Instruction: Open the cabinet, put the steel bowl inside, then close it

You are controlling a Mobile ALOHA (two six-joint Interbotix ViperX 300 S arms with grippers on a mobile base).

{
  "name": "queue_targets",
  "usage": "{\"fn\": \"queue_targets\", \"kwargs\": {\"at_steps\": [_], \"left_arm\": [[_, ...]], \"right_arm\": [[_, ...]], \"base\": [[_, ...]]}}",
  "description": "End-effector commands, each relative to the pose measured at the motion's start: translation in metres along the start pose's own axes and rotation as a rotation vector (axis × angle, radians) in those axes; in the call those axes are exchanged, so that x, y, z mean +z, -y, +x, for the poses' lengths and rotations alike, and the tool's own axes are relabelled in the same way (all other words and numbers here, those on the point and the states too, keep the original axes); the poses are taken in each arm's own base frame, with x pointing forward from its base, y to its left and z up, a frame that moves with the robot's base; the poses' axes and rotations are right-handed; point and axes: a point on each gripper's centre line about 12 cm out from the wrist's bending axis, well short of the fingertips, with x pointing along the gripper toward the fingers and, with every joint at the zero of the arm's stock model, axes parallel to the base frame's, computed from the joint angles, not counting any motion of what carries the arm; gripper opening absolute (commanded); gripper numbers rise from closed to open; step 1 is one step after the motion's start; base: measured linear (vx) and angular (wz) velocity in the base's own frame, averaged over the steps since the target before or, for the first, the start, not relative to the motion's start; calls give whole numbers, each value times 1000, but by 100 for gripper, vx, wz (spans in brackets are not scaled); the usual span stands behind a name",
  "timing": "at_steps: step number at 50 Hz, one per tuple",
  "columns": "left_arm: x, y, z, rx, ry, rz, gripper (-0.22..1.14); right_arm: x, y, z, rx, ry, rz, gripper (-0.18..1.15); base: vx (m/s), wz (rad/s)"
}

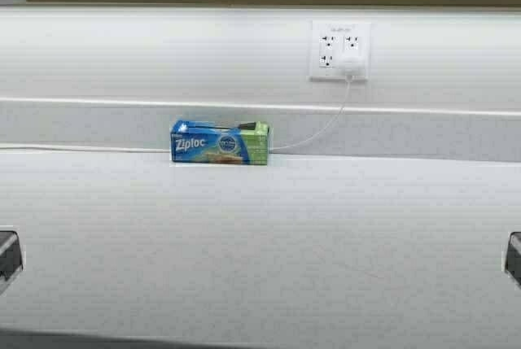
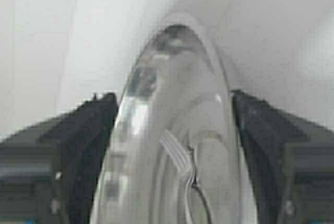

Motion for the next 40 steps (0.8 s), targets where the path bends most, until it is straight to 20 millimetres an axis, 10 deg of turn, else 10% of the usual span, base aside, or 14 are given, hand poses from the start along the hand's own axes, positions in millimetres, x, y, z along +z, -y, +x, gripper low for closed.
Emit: {"fn": "queue_targets", "kwargs": {"at_steps": [1,30,40], "left_arm": [[17,25,-11,-47,39,3,97],[27,7,-40,-8,68,5,94],[31,31,-68,-69,72,51,46]], "right_arm": [[16,-15,-10,27,40,-21,95],[38,-5,-33,-13,96,-79,93],[32,-22,-70,9,96,-290,51]], "base": [[0,0],[0,0],[0,0]]}}
